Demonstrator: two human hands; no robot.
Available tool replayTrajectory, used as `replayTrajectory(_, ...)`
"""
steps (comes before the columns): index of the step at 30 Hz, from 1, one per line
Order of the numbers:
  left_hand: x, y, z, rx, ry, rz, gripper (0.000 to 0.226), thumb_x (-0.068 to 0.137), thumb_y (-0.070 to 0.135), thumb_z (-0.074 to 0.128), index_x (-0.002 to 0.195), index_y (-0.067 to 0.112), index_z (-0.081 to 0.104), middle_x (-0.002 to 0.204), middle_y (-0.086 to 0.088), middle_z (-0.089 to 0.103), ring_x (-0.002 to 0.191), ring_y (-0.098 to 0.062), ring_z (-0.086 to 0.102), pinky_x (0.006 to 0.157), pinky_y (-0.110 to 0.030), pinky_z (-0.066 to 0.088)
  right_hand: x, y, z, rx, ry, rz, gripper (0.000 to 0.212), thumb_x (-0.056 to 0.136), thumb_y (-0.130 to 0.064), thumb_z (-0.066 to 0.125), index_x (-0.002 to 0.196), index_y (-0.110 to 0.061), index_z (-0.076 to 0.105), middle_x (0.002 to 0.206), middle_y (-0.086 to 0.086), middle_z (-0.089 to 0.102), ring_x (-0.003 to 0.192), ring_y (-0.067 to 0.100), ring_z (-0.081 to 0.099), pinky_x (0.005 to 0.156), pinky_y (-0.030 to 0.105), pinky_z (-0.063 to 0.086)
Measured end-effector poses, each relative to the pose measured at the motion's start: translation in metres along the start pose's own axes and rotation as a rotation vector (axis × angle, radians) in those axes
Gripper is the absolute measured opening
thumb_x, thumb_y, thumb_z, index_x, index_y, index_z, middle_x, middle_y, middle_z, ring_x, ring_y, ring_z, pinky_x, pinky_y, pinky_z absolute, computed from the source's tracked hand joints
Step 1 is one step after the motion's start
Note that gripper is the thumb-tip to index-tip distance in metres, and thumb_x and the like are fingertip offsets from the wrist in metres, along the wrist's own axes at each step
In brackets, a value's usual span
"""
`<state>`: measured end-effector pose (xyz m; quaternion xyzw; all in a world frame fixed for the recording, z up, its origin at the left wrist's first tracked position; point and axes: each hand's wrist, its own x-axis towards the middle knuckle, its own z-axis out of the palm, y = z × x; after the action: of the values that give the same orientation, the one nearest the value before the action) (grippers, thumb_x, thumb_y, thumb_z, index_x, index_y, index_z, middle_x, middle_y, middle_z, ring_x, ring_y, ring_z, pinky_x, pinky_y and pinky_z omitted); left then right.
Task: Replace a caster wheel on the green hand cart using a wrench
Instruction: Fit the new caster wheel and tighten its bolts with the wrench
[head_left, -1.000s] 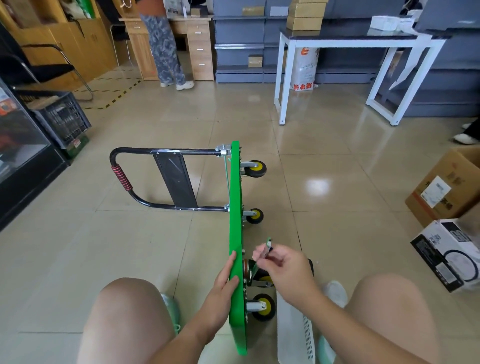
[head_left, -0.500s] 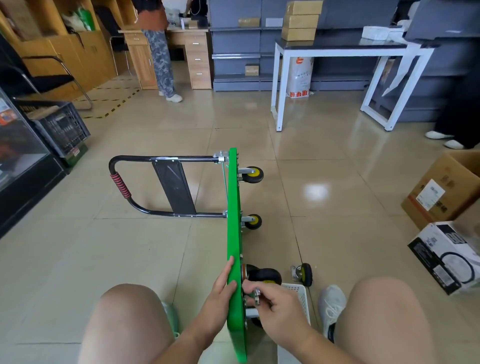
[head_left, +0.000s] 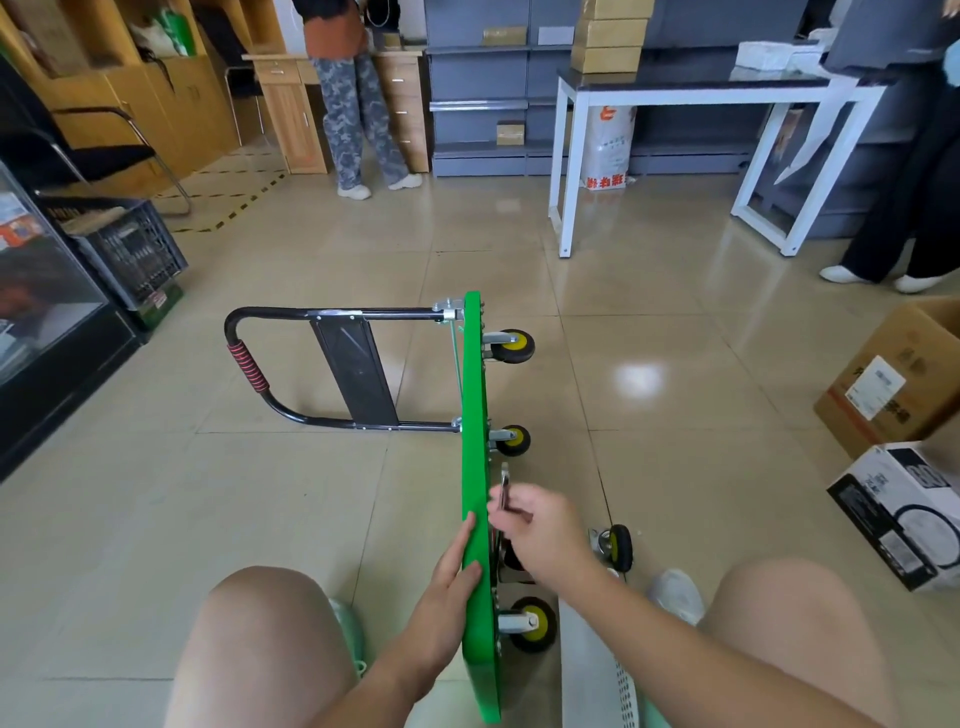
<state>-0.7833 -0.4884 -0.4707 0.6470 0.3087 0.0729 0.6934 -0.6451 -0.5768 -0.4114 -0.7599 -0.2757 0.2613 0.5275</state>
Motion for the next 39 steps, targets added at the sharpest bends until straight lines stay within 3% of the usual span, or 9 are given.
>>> replayTrajectory(2, 0.001, 0.000, 0.000, -0.012, -0.011, -0.014, 0.052, 0.102, 0.043, 0.046, 0.142, 0.075, 0.036, 0.160, 0.023, 0.038, 0.145, -0.005, 0.044, 0.127, -0.042, 0.031, 0.020, -0.007, -0.006, 0.097, -0.020, 0.166, 0.022, 0.096, -0.004, 0.065, 0.117, -0.009, 0.068, 0.100, 0.004, 0.076, 0.093, 0.015, 0.073, 0.084, 0.031, 0.061)
replayTrajectory(6, 0.003, -0.003, -0.003, -0.009, -0.040, -0.018, 0.054, 0.096, 0.051, 0.044, 0.140, 0.079, 0.032, 0.162, 0.023, 0.036, 0.146, -0.010, 0.044, 0.126, -0.045, 0.031, 0.028, -0.014, -0.017, 0.220, -0.028, 0.259, 0.024, 0.095, 0.000, 0.065, 0.118, -0.004, 0.066, 0.094, 0.005, 0.073, 0.089, 0.017, 0.074, 0.071, 0.022, 0.061)
replayTrajectory(12, 0.000, -0.001, -0.003, -0.004, -0.049, -0.011, 0.051, 0.103, 0.047, 0.043, 0.141, 0.078, 0.031, 0.162, 0.021, 0.036, 0.147, -0.012, 0.043, 0.126, -0.046, 0.031, -0.008, -0.018, -0.029, 0.174, 0.012, 0.055, 0.019, 0.092, -0.004, 0.071, 0.101, -0.020, 0.074, 0.095, -0.010, 0.077, 0.090, -0.005, 0.071, 0.072, 0.007, 0.052)
replayTrajectory(15, -0.001, -0.001, -0.003, -0.011, -0.033, -0.008, 0.054, 0.112, 0.031, 0.043, 0.143, 0.074, 0.035, 0.162, 0.021, 0.039, 0.147, -0.009, 0.043, 0.127, -0.044, 0.031, -0.036, -0.007, -0.028, 0.144, 0.002, -0.021, 0.030, 0.088, 0.002, 0.071, 0.085, -0.027, 0.078, 0.095, -0.014, 0.078, 0.094, -0.002, 0.071, 0.084, 0.009, 0.052)
replayTrajectory(19, -0.001, -0.001, -0.001, -0.010, -0.030, 0.007, 0.057, 0.113, 0.021, 0.042, 0.149, 0.064, 0.036, 0.161, 0.015, 0.043, 0.147, -0.008, 0.043, 0.127, -0.043, 0.029, -0.063, 0.016, -0.016, 0.070, 0.041, -0.119, 0.048, 0.085, 0.002, 0.073, 0.091, -0.046, 0.077, 0.096, -0.019, 0.077, 0.089, -0.001, 0.072, 0.082, 0.012, 0.053)
replayTrajectory(24, -0.002, -0.001, -0.001, -0.016, -0.025, 0.021, 0.056, 0.113, 0.017, 0.041, 0.151, 0.058, 0.038, 0.161, 0.011, 0.045, 0.145, -0.010, 0.046, 0.127, -0.043, 0.031, -0.078, 0.035, -0.003, -0.022, 0.068, -0.303, 0.048, 0.088, 0.000, 0.063, 0.103, -0.044, 0.075, 0.110, -0.016, 0.075, 0.100, 0.011, 0.074, 0.086, 0.035, 0.062)
replayTrajectory(33, -0.003, 0.002, -0.001, -0.018, -0.040, 0.008, 0.056, 0.113, 0.018, 0.039, 0.156, 0.053, 0.035, 0.163, 0.013, 0.040, 0.148, -0.006, 0.041, 0.129, -0.040, 0.025, -0.082, 0.039, 0.001, -0.228, 0.028, -0.494, 0.028, 0.085, -0.009, 0.055, 0.100, -0.013, 0.078, 0.121, -0.017, 0.071, 0.111, -0.002, 0.067, 0.096, 0.026, 0.055)
replayTrajectory(37, -0.003, 0.001, -0.001, -0.036, -0.030, 0.014, 0.055, 0.113, 0.018, 0.040, 0.155, 0.053, 0.035, 0.162, 0.012, 0.042, 0.147, -0.005, 0.042, 0.128, -0.039, 0.026, -0.076, 0.045, 0.004, -0.198, 0.049, -0.487, 0.030, 0.086, -0.005, 0.057, 0.105, -0.014, 0.077, 0.118, -0.016, 0.072, 0.108, -0.004, 0.067, 0.093, 0.027, 0.057)
replayTrajectory(39, -0.002, 0.002, 0.000, -0.047, -0.029, 0.024, 0.052, 0.109, 0.031, 0.048, 0.153, 0.058, 0.036, 0.161, 0.013, 0.044, 0.147, -0.007, 0.043, 0.128, -0.042, 0.028, -0.069, 0.037, 0.006, -0.166, 0.023, -0.461, 0.031, 0.088, -0.011, 0.055, 0.108, -0.023, 0.076, 0.111, -0.024, 0.071, 0.101, -0.003, 0.069, 0.090, 0.021, 0.056)
